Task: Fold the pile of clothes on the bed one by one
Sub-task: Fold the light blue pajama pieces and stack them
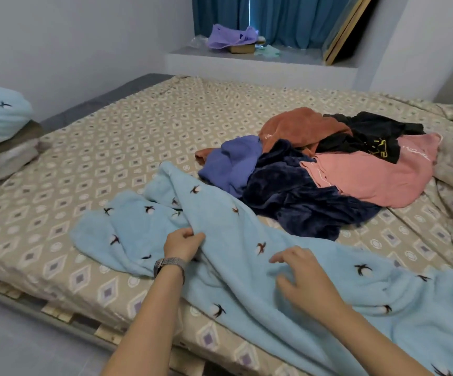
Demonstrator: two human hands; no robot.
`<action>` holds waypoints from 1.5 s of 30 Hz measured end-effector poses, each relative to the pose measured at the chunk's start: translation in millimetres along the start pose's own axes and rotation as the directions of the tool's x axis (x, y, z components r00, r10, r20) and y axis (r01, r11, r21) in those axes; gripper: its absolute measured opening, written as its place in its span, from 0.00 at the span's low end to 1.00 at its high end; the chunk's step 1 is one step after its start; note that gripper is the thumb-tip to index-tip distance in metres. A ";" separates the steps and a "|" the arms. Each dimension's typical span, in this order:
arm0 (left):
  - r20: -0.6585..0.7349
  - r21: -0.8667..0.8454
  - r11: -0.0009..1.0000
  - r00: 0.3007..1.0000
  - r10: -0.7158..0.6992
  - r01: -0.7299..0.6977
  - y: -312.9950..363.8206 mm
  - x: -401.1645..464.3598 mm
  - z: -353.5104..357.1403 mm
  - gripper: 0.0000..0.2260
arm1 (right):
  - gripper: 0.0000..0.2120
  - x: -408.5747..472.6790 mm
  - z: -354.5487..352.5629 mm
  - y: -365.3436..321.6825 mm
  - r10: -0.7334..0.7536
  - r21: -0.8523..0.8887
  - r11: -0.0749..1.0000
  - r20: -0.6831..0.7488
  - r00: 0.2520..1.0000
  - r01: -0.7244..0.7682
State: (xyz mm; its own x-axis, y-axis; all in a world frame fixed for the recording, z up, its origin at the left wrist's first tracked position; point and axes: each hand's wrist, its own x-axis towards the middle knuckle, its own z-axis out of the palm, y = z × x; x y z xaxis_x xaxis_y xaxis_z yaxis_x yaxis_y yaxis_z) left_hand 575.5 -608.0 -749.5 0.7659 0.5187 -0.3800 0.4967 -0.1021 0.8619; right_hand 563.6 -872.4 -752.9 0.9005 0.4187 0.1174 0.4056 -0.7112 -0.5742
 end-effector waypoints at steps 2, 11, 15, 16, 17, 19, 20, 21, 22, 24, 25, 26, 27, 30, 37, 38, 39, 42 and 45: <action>0.100 -0.167 0.982 0.993 -0.069 0.085 3.3 2.0 -5.7 0.08 | 0.21 40.0 8.4 -31.4 -0.034 0.056 0.998 0.125 0.992 0.027; 0.357 -0.441 0.844 0.922 -0.147 0.305 -8.5 18.0 -51.6 0.03 | 0.23 88.0 89.4 -116.5 -0.085 -0.018 0.996 0.216 0.973 0.091; 0.221 -0.617 0.749 0.966 -0.131 0.242 -9.1 31.8 -53.4 0.12 | 0.22 70.9 99.4 -107.9 -0.212 0.136 0.974 0.263 0.941 0.182; 0.182 -0.646 0.730 0.974 -0.136 0.223 -8.8 35.0 -54.6 0.13 | 0.23 67.9 99.1 -105.4 -0.236 0.162 0.967 0.284 0.929 0.196; 0.165 -0.663 0.717 0.976 -0.143 0.217 -8.6 37.2 -57.0 0.13 | 0.25 65.2 98.1 -104.0 -0.258 0.183 0.960 0.302 0.918 0.209; 0.164 -0.700 0.683 0.978 -0.132 0.209 -8.2 40.0 -64.5 0.13 | 0.27 62.1 96.7 -102.2 -0.297 0.212 0.948 0.313 0.902 0.239; 0.164 -0.721 0.665 0.980 -0.109 0.195 -7.2 40.4 -68.9 0.13 | 0.28 61.5 96.9 -101.7 -0.318 0.226 0.940 0.306 0.897 0.256; 0.141 -0.741 0.653 0.987 -0.079 0.158 -6.4 39.7 -73.4 0.13 | 0.29 60.9 97.5 -101.5 -0.337 0.238 0.932 0.296 0.894 0.273; 0.080 -0.757 0.647 0.996 -0.048 0.092 -6.1 39.9 -77.6 0.13 | 0.29 60.7 98.3 -102.7 -0.347 0.246 0.928 0.290 0.892 0.281; -0.069 -0.790 0.612 0.997 -0.047 -0.026 -7.7 40.3 -86.1 0.10 | 0.29 62.5 101.3 -106.2 -0.348 0.257 0.927 0.313 0.884 0.274; -0.103 -0.820 0.571 0.991 -0.085 -0.036 -9.8 41.0 -90.6 0.08 | 0.29 64.3 102.6 -109.4 -0.351 0.250 0.928 0.347 0.869 0.275; -0.089 -0.862 0.506 0.988 -0.125 -0.014 -12.2 40.6 -95.4 0.08 | 0.29 65.8 102.9 -113.2 -0.351 0.231 0.933 0.403 0.845 0.277; -0.042 -0.900 0.435 0.987 -0.156 0.030 -16.5 41.0 -99.7 0.10 | 0.29 66.8 103.0 -115.7 -0.338 0.197 0.941 0.480 0.809 0.276; 0.058 -0.935 0.331 0.975 -0.214 0.129 -34.7 41.7 -110.5 0.14 | 0.24 67.3 101.1 -118.2 -0.284 0.098 0.950 0.667 0.688 0.297; -0.176 -0.771 0.636 0.959 -0.222 0.006 -44.1 57.4 -118.2 0.07 | 0.12 115.7 62.0 -101.9 -0.071 0.173 0.979 -0.205 0.976 0.108; -0.091 -0.786 0.616 0.974 -0.210 0.060 -42.8 57.4 -118.0 0.10 | 0.19 126.5 55.2 -96.7 -0.001 0.141 0.990 -0.154 0.988 0.023; 0.051 -0.819 0.554 0.980 -0.190 0.150 -41.7 58.8 -118.4 0.13 | 0.26 135.5 50.8 -90.8 0.060 0.091 0.994 -0.055 0.997 -0.055; 0.153 -0.852 0.478 0.974 -0.165 0.214 -41.8 61.3 -115.3 0.13 | 0.36 150.1 47.8 -84.4 0.158 -0.008 0.987 0.265 0.951 -0.162; -0.261 -0.836 0.519 0.961 -0.090 -0.178 -39.6 76.0 -121.2 0.11 | 0.31 153.9 56.2 -83.1 0.133 -0.083 0.991 0.398 0.908 -0.109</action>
State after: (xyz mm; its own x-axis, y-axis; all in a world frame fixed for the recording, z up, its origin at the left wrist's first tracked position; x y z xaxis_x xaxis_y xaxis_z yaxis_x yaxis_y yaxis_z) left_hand 564.5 -461.6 -771.8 0.5849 0.7291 -0.3555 -0.2203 0.5645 0.7955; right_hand 659.6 -717.1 -732.7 0.8085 0.5106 -0.2926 0.3170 -0.7968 -0.5145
